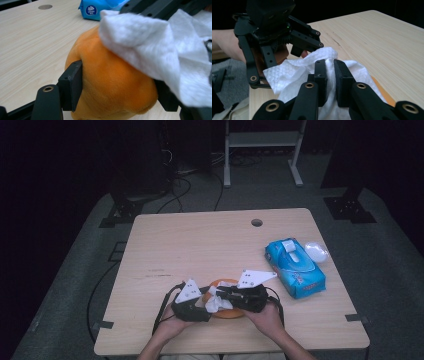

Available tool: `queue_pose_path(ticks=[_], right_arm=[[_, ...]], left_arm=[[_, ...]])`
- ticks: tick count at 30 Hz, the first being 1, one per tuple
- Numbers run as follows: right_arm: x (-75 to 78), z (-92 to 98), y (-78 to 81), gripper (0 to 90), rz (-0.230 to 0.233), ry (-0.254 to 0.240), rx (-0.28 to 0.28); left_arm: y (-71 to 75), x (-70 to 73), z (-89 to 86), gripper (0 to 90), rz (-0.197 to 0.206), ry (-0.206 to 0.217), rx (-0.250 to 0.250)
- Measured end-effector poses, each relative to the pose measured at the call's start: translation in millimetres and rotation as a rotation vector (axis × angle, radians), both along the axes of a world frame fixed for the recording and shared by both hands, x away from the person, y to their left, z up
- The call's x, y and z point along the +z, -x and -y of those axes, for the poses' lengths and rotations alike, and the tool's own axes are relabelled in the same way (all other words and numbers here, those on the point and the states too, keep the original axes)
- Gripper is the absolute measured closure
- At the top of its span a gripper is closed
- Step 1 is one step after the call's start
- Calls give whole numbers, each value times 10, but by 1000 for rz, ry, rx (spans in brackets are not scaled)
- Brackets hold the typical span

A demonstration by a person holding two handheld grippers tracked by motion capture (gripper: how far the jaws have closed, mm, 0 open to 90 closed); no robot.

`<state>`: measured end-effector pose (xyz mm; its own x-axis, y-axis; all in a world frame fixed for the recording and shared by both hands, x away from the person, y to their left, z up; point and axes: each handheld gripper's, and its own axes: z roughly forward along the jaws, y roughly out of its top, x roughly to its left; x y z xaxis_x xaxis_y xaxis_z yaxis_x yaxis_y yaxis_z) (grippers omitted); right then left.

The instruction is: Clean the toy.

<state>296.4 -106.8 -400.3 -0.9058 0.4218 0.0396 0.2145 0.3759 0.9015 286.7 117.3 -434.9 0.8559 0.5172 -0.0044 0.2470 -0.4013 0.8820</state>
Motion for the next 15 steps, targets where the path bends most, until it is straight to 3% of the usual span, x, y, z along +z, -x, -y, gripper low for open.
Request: queue_pose_path(ticks=[3, 5, 6, 8, 10, 12, 15], right_arm=[[13, 74, -69, 808, -24, -7, -7], [-6, 189, -134, 808, -29, -5, -53], [-20, 243, -155, 809, -42, -11, -65], [-37, 298, -163, 809, -58, -19, -71], [-37, 287, -148, 809, -53, -13, -67], [-23, 223, -112, 808, -37, 1, -58], [-11, 136, -71, 808, -37, -15, -28]], left_arm=[[6, -6, -6, 331, 4, 6, -6], [-1, -5, -3, 317, -4, 24, -15], [-14, -6, -7, 285, -19, 44, -20], [-72, -13, -27, 201, -86, 108, -12], [-111, -25, -50, 191, -133, 158, -4], [-87, -19, -48, 240, -114, 137, -1], [-6, 13, 1, 299, -50, 74, -17]])
